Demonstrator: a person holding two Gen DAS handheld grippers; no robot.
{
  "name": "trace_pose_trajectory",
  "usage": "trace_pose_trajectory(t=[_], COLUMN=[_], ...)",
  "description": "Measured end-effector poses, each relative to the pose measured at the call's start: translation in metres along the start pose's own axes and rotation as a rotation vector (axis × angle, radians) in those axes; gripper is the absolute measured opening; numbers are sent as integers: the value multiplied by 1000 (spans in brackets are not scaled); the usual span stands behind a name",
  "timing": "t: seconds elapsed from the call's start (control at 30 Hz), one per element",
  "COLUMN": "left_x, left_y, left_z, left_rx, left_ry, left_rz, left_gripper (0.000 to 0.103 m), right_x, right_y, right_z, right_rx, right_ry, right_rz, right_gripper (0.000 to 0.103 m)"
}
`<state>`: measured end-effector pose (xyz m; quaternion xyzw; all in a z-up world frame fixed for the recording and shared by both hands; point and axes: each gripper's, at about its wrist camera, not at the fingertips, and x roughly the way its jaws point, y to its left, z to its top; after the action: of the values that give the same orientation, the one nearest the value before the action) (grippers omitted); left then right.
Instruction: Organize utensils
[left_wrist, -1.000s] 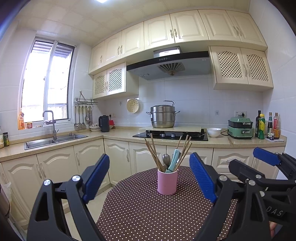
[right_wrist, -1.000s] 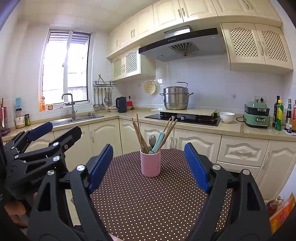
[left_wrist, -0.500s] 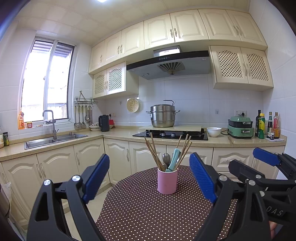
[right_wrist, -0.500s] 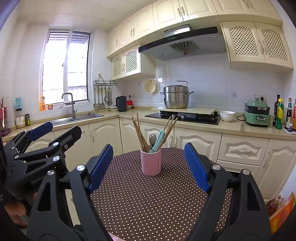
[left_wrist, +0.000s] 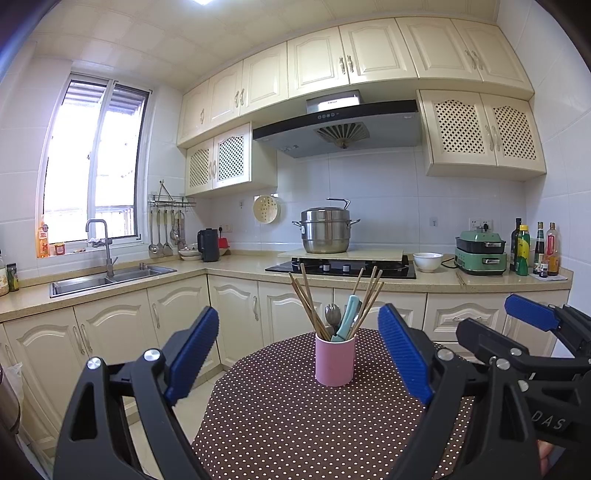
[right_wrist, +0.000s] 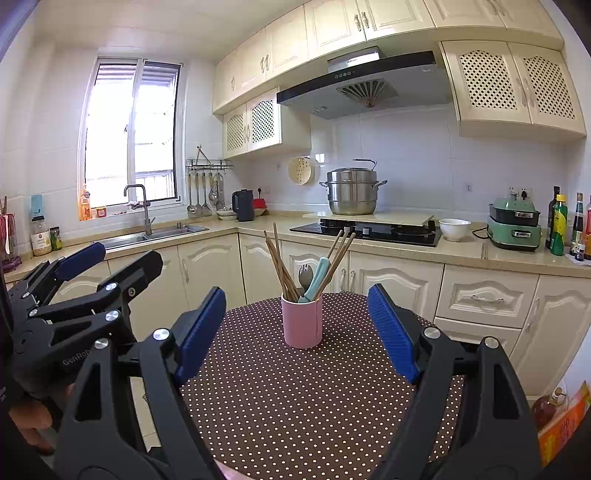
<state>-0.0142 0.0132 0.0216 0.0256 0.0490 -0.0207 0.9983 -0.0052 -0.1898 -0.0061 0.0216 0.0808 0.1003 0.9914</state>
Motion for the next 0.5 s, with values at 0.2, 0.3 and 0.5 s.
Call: trace_pose_trajectory(t=[0.2,0.3,0.5], left_x=[0,1,11], left_y=[0,0,1], left_z=[0,0,0], left_rx=[-1,1,-5], left_ry=[2,3,7], left_rz=[1,0,2], left_gripper=[87,87,87], right_x=[0,2,13], right_y=[0,0,-3], right_z=[0,0,0], right_rx=[0,1,2], right_ry=[2,4,5], right_rz=[0,4,10], right_gripper=[78,78,78])
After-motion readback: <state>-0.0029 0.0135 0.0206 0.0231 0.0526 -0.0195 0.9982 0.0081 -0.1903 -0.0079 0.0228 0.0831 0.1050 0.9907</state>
